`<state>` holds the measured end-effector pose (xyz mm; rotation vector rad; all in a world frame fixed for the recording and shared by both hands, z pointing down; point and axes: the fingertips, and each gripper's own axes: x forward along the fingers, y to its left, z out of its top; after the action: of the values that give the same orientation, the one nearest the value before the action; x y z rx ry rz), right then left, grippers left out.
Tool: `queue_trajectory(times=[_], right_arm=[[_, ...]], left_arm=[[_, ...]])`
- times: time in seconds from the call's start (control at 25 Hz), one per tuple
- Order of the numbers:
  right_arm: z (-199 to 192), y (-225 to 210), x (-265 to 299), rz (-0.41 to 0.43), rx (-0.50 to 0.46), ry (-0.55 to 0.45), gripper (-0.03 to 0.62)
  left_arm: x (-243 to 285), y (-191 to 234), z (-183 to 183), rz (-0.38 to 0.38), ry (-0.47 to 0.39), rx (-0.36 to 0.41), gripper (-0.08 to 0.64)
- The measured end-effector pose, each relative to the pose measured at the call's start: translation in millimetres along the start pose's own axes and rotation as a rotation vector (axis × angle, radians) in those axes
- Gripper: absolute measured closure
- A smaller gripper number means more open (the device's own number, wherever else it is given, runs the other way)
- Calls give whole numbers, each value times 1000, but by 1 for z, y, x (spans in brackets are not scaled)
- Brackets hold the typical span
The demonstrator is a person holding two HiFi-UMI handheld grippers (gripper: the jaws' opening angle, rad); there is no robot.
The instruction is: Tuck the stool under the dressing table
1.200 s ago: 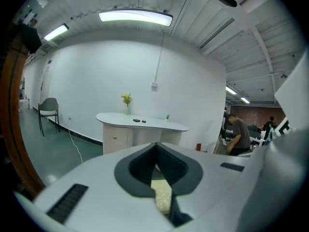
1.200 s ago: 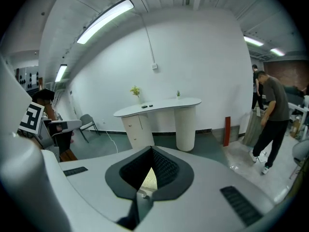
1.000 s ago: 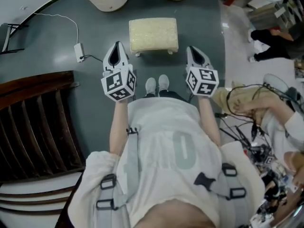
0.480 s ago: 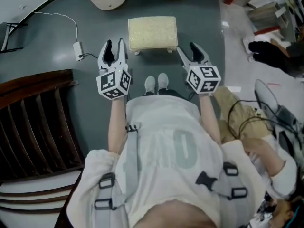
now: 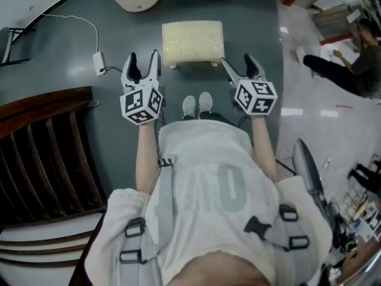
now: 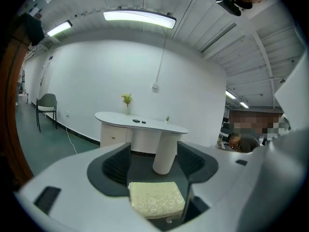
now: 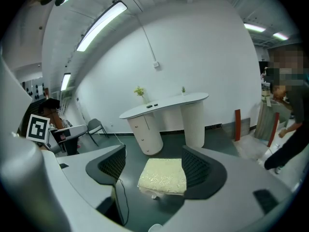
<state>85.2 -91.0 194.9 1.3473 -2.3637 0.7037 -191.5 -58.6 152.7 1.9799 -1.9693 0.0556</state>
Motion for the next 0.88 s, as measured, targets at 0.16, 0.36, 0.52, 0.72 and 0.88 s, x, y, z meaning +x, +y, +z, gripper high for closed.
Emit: queue_trajectory(times=[0.16,0.36,0.52,0.72,0.88], right_arm=[[-8,-6,4,-16,14,20,256],[-39,-20,25,-56,-2,89,258],[-89,-41,55,-68,16,168,258],[-158,-81,111,-96,-18,265,258],[-211,-125,158,-135,-50,306,258]], left_arm=[[3,3,-15,-5,39,7,278],[21,20,-71,4,147,-20,278],[43,22,-154,-55,322,17,278],[85,31,-249,-116,443,59,278],[119,45,-330,-158,519,107,278]])
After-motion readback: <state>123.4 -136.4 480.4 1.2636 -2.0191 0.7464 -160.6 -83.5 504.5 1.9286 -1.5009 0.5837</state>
